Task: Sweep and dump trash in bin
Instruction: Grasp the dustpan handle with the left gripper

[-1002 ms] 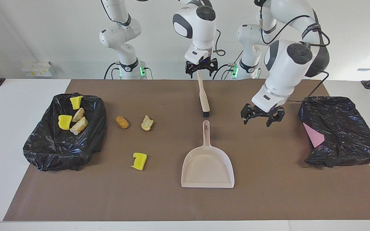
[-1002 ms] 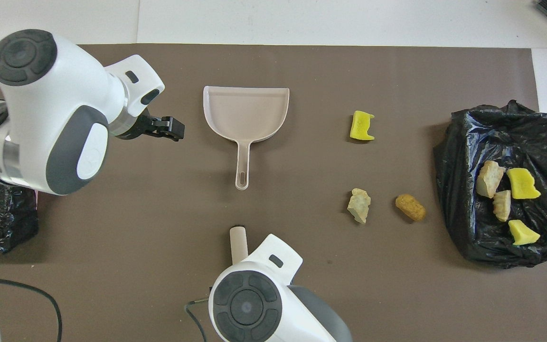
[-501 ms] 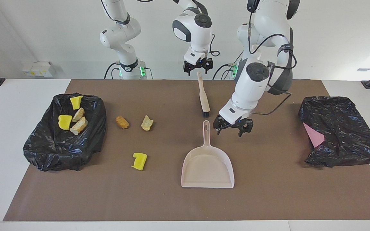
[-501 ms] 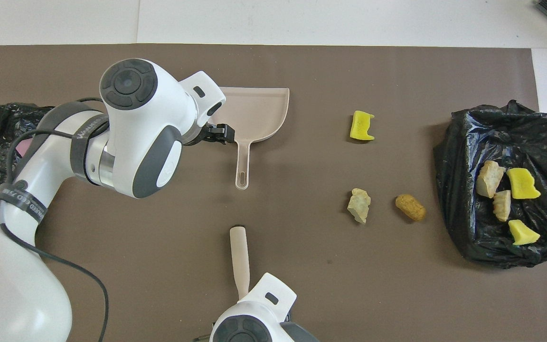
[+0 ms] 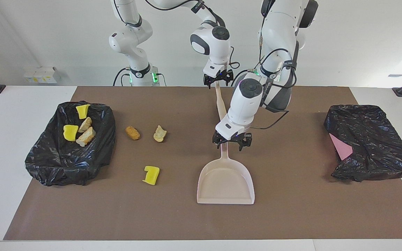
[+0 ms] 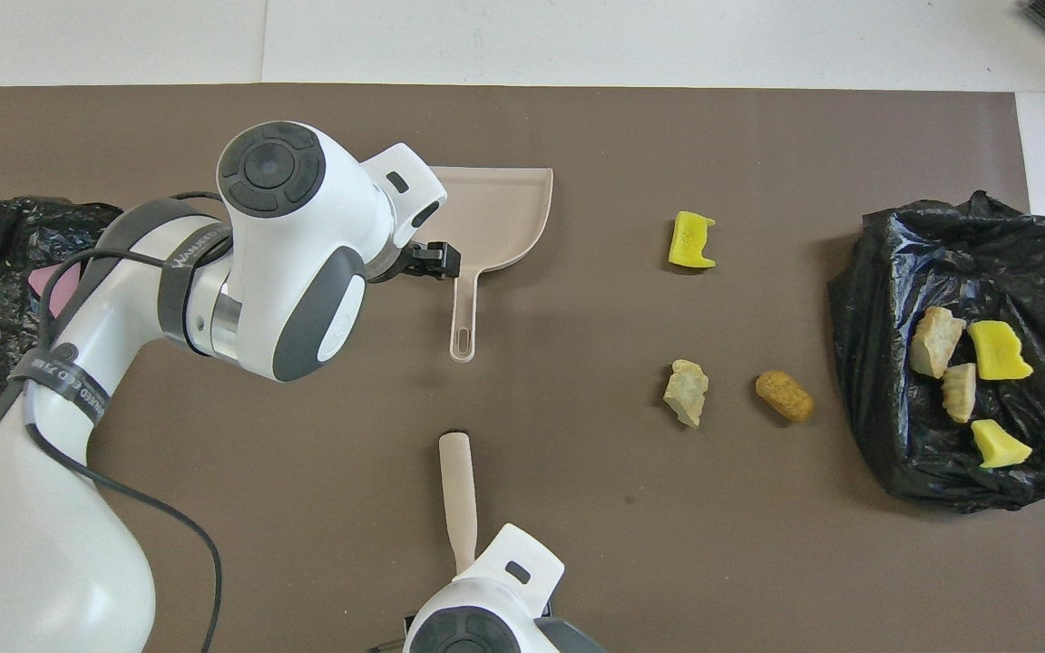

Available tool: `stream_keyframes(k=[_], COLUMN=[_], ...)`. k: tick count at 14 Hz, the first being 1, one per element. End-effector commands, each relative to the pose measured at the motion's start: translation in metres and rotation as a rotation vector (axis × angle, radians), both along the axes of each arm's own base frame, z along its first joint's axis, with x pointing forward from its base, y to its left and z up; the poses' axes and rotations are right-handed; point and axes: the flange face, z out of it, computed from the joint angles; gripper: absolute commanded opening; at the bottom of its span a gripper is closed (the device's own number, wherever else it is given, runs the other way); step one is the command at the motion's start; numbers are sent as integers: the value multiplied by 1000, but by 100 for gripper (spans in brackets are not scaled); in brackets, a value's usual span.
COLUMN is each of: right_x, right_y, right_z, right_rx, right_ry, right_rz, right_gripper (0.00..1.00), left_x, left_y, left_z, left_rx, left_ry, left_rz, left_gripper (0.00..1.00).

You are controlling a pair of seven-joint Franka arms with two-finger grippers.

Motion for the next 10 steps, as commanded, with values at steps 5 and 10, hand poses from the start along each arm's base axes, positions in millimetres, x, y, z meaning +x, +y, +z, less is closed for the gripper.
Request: stream_keyframes(k=[5, 10], right_x=[-2, -4], right_y=[-4, -3], right_z=[-15, -15], right_rx=[27, 25], right_ry=[-9, -8], right_rz=[-19, -28], right_gripper=[100, 32], left_x=[-9, -7], left_y=[-8, 1], left_z=[-15, 5], left_rx=[19, 21], left_ry=[19, 19], left_rz=[14, 19], left_gripper=[48, 0])
